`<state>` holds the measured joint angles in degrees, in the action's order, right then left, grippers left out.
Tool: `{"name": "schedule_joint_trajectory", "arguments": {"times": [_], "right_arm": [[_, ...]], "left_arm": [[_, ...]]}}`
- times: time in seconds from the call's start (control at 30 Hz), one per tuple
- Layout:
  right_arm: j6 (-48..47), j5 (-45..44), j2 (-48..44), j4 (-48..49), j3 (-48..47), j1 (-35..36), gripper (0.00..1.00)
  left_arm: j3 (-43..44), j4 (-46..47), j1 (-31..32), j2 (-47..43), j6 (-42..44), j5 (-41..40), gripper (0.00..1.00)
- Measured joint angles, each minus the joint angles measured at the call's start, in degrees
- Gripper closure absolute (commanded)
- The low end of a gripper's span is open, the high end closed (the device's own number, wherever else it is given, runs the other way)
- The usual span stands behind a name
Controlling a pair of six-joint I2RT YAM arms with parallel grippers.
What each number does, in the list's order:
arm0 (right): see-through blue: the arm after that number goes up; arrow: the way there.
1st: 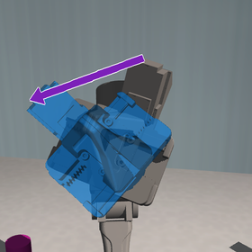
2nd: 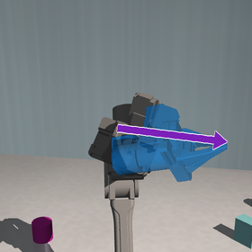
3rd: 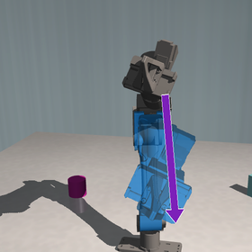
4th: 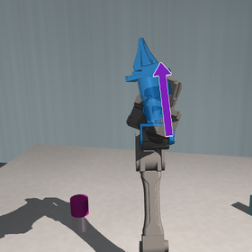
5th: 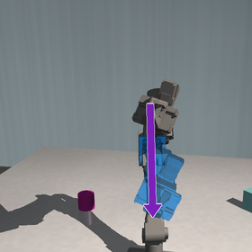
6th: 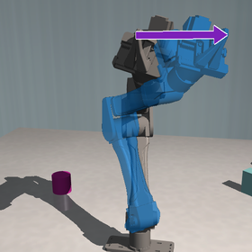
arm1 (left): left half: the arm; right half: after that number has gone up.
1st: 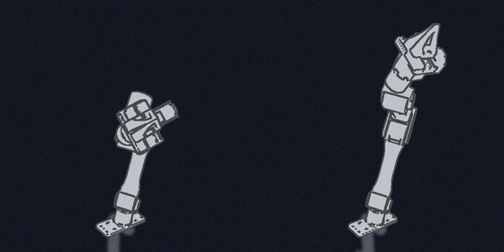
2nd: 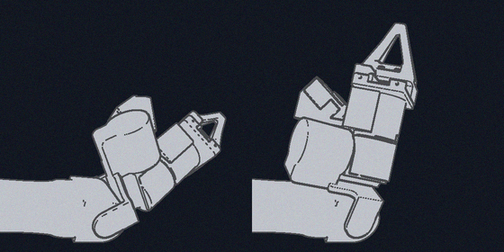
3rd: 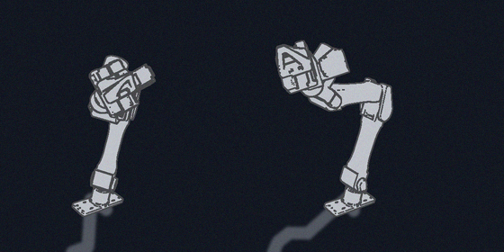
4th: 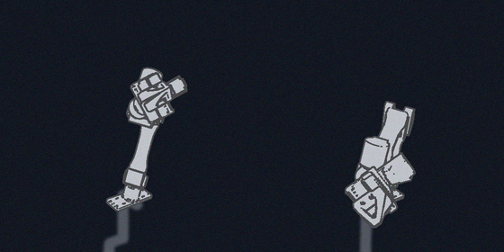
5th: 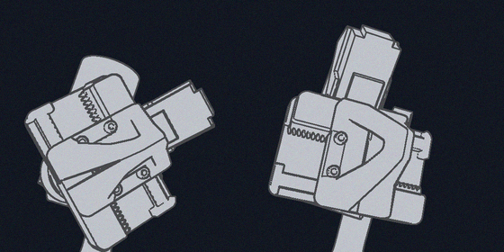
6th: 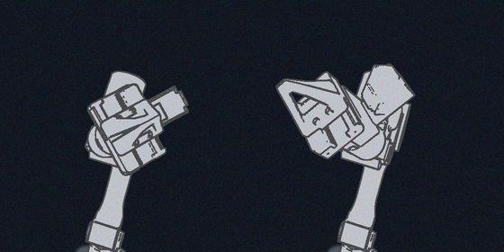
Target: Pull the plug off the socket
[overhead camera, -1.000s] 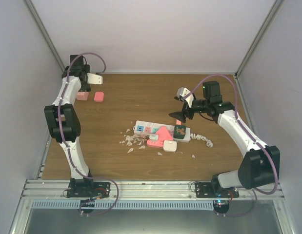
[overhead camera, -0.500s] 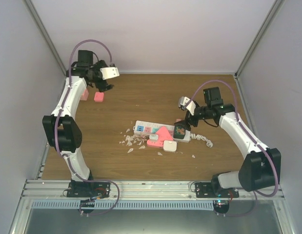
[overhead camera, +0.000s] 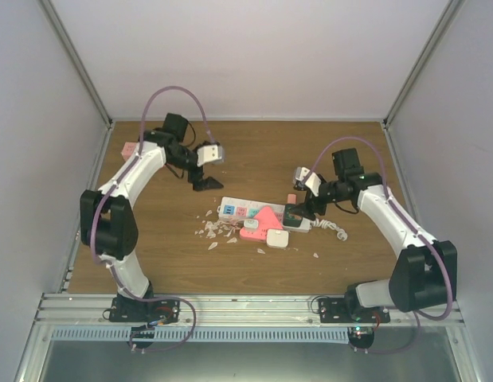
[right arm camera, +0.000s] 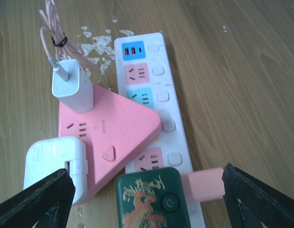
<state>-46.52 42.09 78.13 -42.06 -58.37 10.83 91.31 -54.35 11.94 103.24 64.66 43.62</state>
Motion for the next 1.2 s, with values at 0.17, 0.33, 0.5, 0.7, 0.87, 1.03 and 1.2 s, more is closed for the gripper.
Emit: {"name": "schedule_joint_trajectory", "arguments": {"times": [0.17, 0.33, 0.5, 0.7, 0.87, 1.03, 1.2], "right_arm": [[2.58, 0.17, 1.77, 2.78, -0.11, 2.99, 0.41], [5.03, -0.35, 6.51, 5.07, -2.71, 8.17, 0.55], [6.34, -1.51, 10.54, 7.08, -3.69, 12.22, 0.65], [6.54, -3.1, 13.94, 8.52, -3.72, 14.88, 0.72], [6.27, -4.39, 15.67, 9.4, -3.45, 15.28, 0.79], [5.84, -5.86, 18.29, 9.57, -3.41, 15.3, 0.84], [5.68, -7.54, 18.93, 9.55, -3.13, 15.3, 0.87]], "left_arm": [[-10.19, 1.55, 4.96, -6.62, -1.29, 5.31, 0.06], [-16.06, 3.87, 9.51, -10.82, -2.97, 7.02, 0.09], [-21.7, 7.89, 13.51, -12.31, -5.55, 7.3, 0.1], [-27.36, 14.27, 18.32, -13.86, -10.82, 3.8, 0.17], [-30.05, 19.98, 21.0, -14.14, -14.84, 0.04, 0.21], [-31.63, 23.34, 23.74, -13.92, -17.22, -3.04, 0.28], [-32.24, 26.32, 25.75, -13.16, -18.6, -7.34, 0.41]]}}
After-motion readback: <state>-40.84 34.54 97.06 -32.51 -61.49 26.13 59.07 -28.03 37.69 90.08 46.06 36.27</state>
